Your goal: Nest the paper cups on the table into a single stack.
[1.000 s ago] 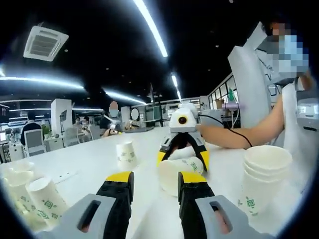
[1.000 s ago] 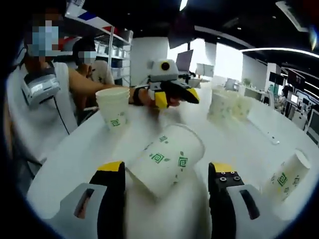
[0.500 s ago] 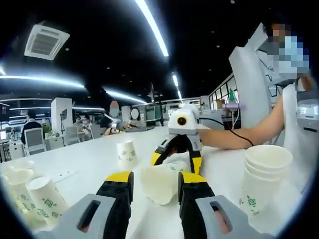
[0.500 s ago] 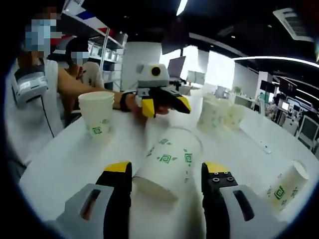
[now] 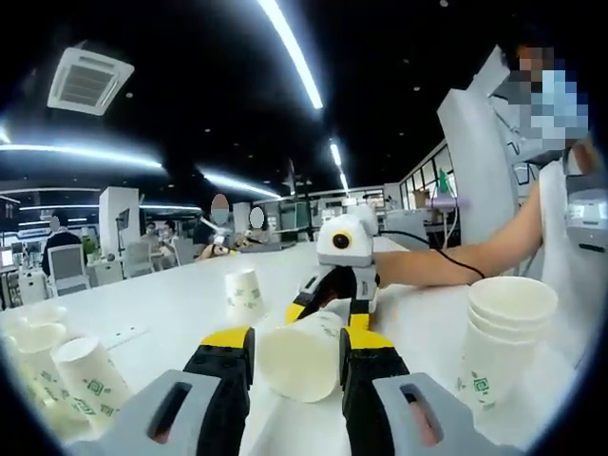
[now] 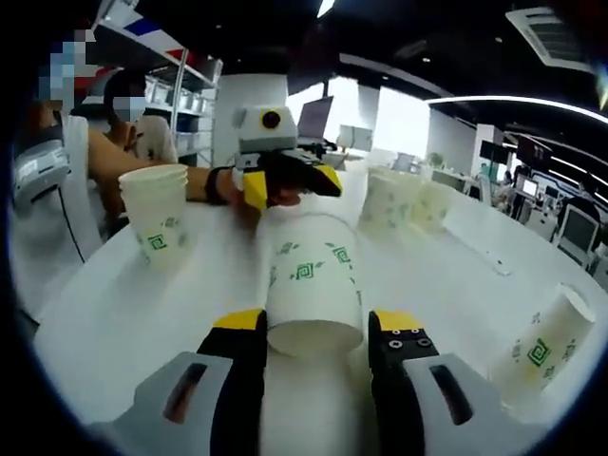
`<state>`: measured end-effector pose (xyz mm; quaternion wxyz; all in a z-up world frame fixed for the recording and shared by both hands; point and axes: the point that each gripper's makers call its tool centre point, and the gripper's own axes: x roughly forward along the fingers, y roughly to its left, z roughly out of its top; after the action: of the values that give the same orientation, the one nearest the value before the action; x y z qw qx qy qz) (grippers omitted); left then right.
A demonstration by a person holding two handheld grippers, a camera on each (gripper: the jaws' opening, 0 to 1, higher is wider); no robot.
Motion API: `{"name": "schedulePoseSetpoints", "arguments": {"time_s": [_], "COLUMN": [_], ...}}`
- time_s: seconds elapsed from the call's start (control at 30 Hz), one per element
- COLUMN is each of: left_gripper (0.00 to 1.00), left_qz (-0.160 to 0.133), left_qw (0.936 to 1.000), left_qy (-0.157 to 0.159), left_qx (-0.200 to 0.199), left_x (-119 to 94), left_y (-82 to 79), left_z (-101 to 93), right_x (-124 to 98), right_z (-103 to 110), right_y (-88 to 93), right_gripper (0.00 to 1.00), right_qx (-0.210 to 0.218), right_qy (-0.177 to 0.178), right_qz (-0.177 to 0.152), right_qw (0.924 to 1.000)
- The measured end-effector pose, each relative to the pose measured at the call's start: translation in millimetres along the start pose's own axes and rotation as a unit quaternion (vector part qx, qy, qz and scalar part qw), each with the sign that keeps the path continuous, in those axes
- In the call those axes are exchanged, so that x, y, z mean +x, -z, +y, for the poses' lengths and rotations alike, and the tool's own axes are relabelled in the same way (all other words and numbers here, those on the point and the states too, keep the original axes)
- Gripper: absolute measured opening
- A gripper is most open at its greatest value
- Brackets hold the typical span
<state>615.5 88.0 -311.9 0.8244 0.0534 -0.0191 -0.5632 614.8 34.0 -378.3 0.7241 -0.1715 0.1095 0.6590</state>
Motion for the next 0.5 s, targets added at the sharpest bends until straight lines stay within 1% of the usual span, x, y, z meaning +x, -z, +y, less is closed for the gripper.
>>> {"name": "schedulePoseSetpoints", "arguments": {"time_s": [0.13, 0.2, 0.23, 0.4, 0.43, 0.5], "left_gripper": [0.38, 0.38, 0.38, 0.38, 0.38, 0.38], "left_qz": [-0.001, -0.006, -0.011, -0.009, -0.009, -0.009], "left_qw": [1.0, 1.0, 0.9999, 0.9999, 0.9999, 0.9999], "left_qy": [0.0, 0.0, -0.001, -0.002, -0.002, -0.001], "left_qx": [0.002, 0.007, 0.008, 0.007, 0.007, 0.008], "left_x": [0, -1, -2, -2, -2, -1], "left_y": [-0.5, -3.0, -5.6, -4.5, -4.5, -4.4], "left_z": [0.7, -0.3, -1.0, -0.6, -0.8, 0.5], "right_x": [0, -4, -7, -10, -10, -10], "right_z": [0, 0, -1, 4, 5, 10], "right_y": [-0.9, -11.3, -23.4, -41.9, -45.9, -55.9], "right_gripper": [0.42, 0.42, 0.42, 0.42, 0.42, 0.42], "right_qx": [0.004, -0.003, -0.008, -0.019, -0.025, -0.053], "right_qy": [-0.002, 0.002, 0.01, 0.014, 0.015, 0.012], "right_qz": [-0.001, -0.019, -0.037, -0.066, -0.073, -0.091], "right_qw": [1.0, 0.9998, 0.9992, 0.9976, 0.9969, 0.9943]}}
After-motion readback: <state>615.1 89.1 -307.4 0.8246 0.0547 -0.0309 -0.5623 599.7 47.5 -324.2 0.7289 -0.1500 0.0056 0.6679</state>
